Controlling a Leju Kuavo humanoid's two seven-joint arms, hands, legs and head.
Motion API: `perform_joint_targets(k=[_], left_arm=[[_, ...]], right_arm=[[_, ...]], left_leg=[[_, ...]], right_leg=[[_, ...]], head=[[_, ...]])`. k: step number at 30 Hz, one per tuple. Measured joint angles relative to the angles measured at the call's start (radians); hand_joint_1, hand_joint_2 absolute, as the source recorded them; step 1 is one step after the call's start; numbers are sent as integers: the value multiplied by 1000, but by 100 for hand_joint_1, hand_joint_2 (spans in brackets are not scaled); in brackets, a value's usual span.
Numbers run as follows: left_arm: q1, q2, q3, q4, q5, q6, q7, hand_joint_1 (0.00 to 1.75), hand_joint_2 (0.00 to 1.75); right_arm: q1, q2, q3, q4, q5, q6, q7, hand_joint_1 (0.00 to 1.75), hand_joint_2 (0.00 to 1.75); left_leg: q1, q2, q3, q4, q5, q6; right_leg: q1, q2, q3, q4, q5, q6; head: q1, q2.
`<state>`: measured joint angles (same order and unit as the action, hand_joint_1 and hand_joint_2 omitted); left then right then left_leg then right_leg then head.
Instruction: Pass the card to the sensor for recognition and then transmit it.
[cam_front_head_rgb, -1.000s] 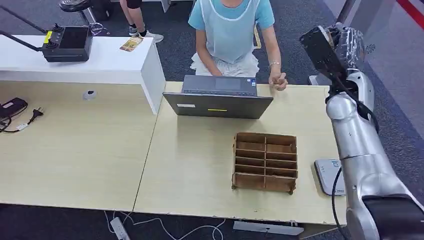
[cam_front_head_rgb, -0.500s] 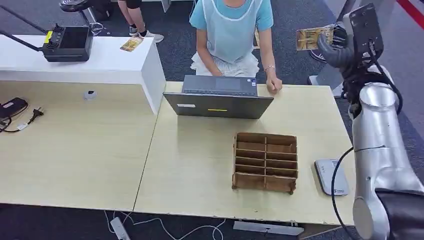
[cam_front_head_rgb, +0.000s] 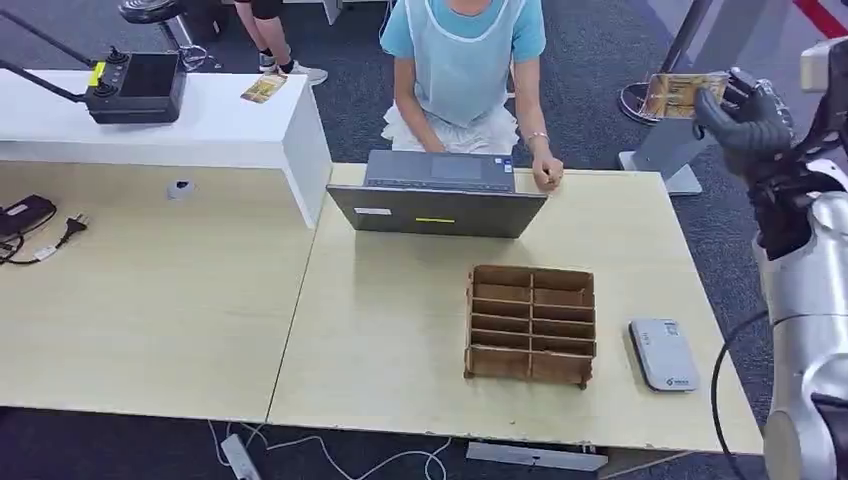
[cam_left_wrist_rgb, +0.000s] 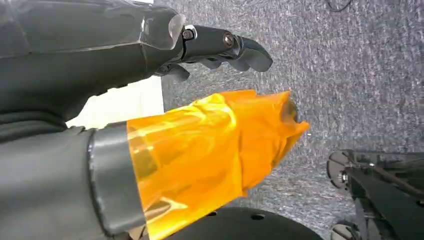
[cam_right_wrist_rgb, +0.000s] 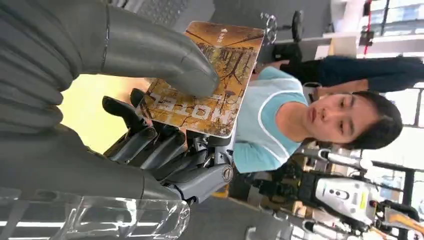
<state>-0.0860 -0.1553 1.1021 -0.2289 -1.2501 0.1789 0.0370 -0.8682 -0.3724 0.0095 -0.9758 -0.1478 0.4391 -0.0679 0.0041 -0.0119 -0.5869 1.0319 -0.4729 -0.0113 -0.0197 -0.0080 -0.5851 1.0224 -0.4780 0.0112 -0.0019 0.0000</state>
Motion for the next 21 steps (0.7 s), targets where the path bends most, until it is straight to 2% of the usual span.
perform_joint_targets(k=[7,14,21], left_arm=[[2,0,11,0,1,2,-3,0,0],[2,0,13,0,4,3,-4,0,0],[2,0,19,0,7,5,-5,0,0]], right_arm=[[105,-74,-1,-43,-150,45,1,175,175],[175,-169,2,-60,-202,103,15,175,175],[230,-251,2,-60,-244,123,8,175,175]], left_leg=[[0,0,0,0,0,0],[0,0,0,0,0,0],[0,0,-1,0,0,1]], right_leg=[[0,1,0,0,0,0],[0,0,0,0,0,0],[0,-1,0,0,0,0]], head=[[-1,0],[0,0],[0,0]])
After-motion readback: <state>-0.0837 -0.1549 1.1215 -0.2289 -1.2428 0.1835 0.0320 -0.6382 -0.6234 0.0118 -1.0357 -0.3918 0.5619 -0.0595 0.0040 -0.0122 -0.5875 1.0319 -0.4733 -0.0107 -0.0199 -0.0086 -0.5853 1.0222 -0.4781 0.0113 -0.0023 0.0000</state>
